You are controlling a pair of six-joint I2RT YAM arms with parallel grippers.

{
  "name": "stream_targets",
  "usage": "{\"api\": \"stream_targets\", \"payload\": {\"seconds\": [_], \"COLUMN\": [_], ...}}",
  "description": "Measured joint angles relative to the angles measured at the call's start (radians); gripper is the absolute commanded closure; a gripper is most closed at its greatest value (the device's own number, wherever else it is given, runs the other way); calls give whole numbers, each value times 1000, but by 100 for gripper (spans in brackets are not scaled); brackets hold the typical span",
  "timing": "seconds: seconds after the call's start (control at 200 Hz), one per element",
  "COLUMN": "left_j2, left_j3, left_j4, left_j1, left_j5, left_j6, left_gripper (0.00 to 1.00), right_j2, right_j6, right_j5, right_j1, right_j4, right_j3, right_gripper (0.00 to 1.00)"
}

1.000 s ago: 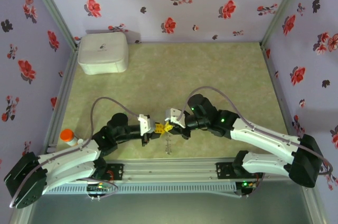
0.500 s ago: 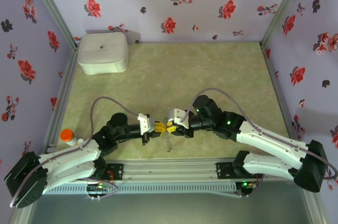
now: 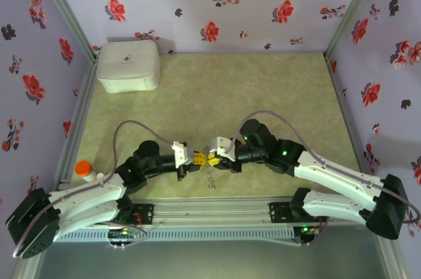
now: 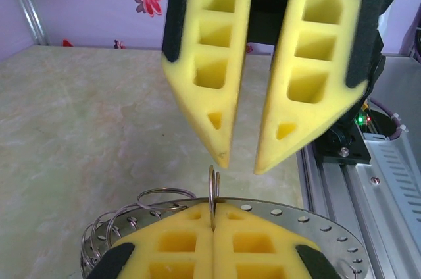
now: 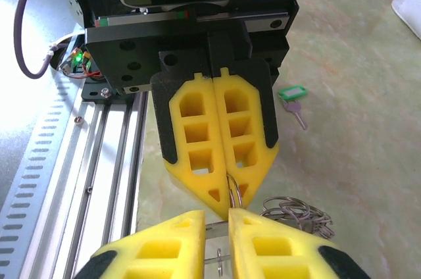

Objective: Put the keys on the keyring

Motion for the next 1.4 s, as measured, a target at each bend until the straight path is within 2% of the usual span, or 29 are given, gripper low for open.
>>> {"api": "stream_targets", "payload": {"seconds": [0.2, 0.435, 0.54, 0.765, 0.915, 0.97, 1.04, 1.155, 1.24, 1.4], "left_j2": [0, 2, 3, 3, -1, -8, -18, -30, -31, -32], "left_j3": [0, 0, 0, 0, 0, 0, 0, 0, 0, 0], "left_j4": [-1, 0, 0, -8, -20, -32, -47, -56, -61, -63], "left_j1": [0, 0, 0, 0, 0, 0, -1, -1, -2, -4], "left_j5": [0, 0, 0, 1, 0, 0, -1, -5, -4, -4], "left_j6": [-4, -4, -4, -4, -4, -4, -5, -6, -11, -8], "left_gripper": [100, 100, 100, 100, 100, 89, 86, 88, 100, 100], "right_j2": [14, 21, 27, 46, 55, 59, 68, 80, 82, 82], "right_j6": [-21, -21, -16, -9, -6, -6, -6, -6, -5, -5], "right_j5": [100, 76, 50, 39, 32, 27, 17, 4, 2, 2], "right_j1": [3, 3, 4, 3, 3, 3, 4, 3, 3, 3], "right_j4": [-1, 1, 2, 4, 0, 0, 0, 1, 0, -1], "right_j3": [-1, -1, -1, 0, 3, 4, 6, 9, 9, 9], "right_gripper": [71, 74, 80, 100, 100, 100, 100, 100, 100, 100]}}
